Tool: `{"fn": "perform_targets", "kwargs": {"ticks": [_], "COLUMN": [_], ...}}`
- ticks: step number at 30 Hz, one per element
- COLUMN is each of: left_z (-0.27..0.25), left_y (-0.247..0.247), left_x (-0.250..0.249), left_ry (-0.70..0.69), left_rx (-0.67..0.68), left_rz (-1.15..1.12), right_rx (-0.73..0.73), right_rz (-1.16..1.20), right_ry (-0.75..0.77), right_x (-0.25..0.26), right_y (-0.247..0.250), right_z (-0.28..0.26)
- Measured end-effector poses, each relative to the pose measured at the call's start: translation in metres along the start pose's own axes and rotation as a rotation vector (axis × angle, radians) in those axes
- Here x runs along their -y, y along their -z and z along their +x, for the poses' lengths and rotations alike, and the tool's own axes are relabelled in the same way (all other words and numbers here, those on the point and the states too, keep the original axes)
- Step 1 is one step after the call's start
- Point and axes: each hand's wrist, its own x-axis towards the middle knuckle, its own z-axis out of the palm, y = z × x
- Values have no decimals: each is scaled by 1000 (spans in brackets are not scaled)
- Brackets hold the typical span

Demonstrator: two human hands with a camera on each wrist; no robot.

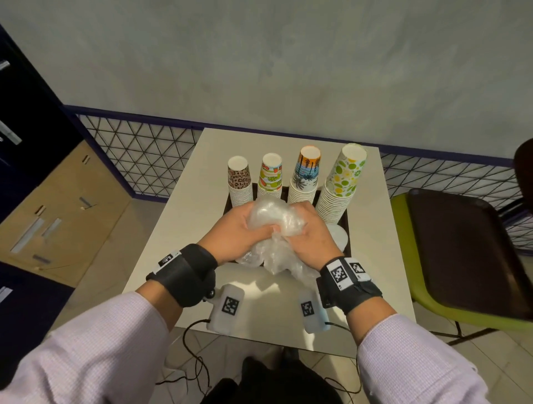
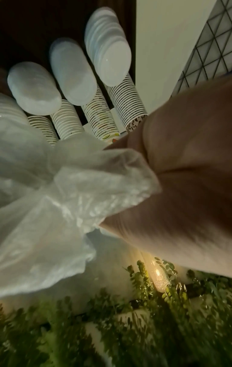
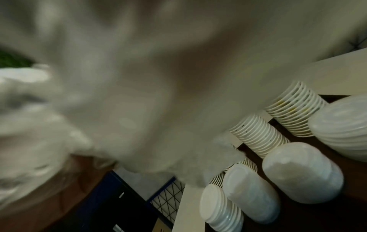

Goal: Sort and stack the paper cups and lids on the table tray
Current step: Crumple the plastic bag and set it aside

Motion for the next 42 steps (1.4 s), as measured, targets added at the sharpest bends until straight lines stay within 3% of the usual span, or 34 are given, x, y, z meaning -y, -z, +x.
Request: {"fn": "perform_targets", "kwargs": {"ticks": [1, 4, 6, 8, 11, 15, 19, 23, 25, 27, 29, 31, 33, 36, 39, 40, 42], "left_z": [1, 3, 3, 3, 2, 5, 9, 11, 11, 7, 1, -5, -2, 7, 11, 11, 13], "left_y": [0, -1, -5, -8, -11, -13, -12, -12, -17, -23, -30, -34, -34, -32, -37, -40, -45], "left_x": [2, 2, -1, 0, -1, -1, -1, -7, -5, -1, -3, -2, 3, 7, -1, -4, -6], "left_ry": [7, 48, 74, 83, 55, -42, -159, -274, -332, -302, -210, -137, -101, -89, -23, -14, -14], "left_rx": [-14, -75, -101, -96, -56, -23, -89, 32, 48, 77, 181, 225, 148, 28, 53, 73, 67], "left_rz": [-15, -163, -234, -265, -258, -27, 215, 406, 528, 554, 401, 206, 91, 30, -164, -211, -183], "right_rx": [26, 148, 241, 235, 114, 9, 25, 57, -33, -138, -198, -205, -187, -118, -185, -175, -166], "right_rz": [-15, 330, 424, 301, 84, 56, 8, -58, 38, 197, 387, 462, 518, 851, 1054, 1056, 836], "right_ry": [-22, -105, -111, -116, -116, -120, -130, -110, -174, -297, -421, -448, -449, -374, -488, -517, -566], "right_x": [0, -5, -8, -6, -1, -3, -5, -5, -6, -7, -6, -6, -3, 3, 9, 10, 13], "right_y": [3, 7, 6, 5, 12, 24, 30, 32, 30, 29, 28, 29, 27, 22, 16, 14, 12], "right_z": [-1, -10, -15, -15, -13, -11, -12, -11, -8, -4, -4, -6, -8, -12, -12, -13, -12]}}
